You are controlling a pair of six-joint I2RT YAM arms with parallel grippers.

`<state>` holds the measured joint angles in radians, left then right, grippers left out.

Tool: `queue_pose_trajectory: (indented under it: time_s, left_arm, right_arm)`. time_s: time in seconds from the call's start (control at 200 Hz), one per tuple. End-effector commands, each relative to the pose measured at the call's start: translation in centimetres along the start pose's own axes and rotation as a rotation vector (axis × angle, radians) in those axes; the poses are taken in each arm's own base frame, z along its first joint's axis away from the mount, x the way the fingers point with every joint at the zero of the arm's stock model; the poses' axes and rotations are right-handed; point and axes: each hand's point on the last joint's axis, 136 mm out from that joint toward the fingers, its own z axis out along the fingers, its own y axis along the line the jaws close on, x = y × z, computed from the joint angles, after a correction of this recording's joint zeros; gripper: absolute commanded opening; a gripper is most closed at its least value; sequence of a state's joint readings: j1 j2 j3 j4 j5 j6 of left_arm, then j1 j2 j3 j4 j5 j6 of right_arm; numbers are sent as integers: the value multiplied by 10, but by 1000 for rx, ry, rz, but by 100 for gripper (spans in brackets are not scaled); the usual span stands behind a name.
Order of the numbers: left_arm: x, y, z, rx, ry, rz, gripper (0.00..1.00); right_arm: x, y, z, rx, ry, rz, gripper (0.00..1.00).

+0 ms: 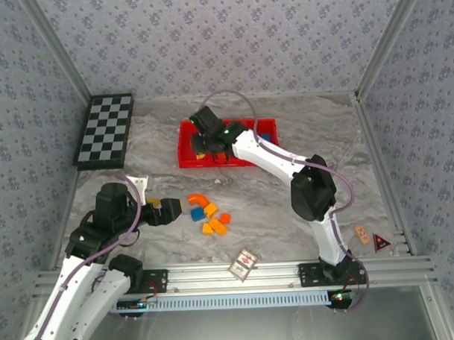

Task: Sort the legos into containers by color
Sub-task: Place the lego in the container.

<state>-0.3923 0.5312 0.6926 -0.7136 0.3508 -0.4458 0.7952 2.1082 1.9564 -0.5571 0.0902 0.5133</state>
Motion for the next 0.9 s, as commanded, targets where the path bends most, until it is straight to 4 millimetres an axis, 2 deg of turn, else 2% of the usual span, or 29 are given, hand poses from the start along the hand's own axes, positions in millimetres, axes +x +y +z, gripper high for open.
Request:
queue_pose_trajectory:
  time_s: [0.0,0.145,0.36,0.475,0.525,0.605,0.745,0.895]
  left_arm:
    - [0,1,1,0,2,-12,100]
    - [0,1,1,-1,6,-14,100]
    - [0,2,3,-4,13,-16,100]
    - [1,2,4,-7,20,-19,100]
    - [1,3,5,-9,23,-21,100]
    - [2,4,6,-13,28,-23,100]
    - [2,6,7,-23,40,-28,100]
    - [2,10,8,-46,40,-36,100]
  right_arm:
    - [-19,2,25,-62,-18,-62,27]
    - [-36,2,45,-106,-25,-71,27]
    - [-38,-9,75,-120,-28,-54,31]
    - [-40,-11,82,-143,-26,-45,45]
    - [-41,-10,80,-147,-25,-58,53]
    - [-41,-9,74,-123,-20,-78,60]
    - [-46,-10,57,-97,-26,-91,64]
    - [-50,-15,27,-71,-46,-89,71]
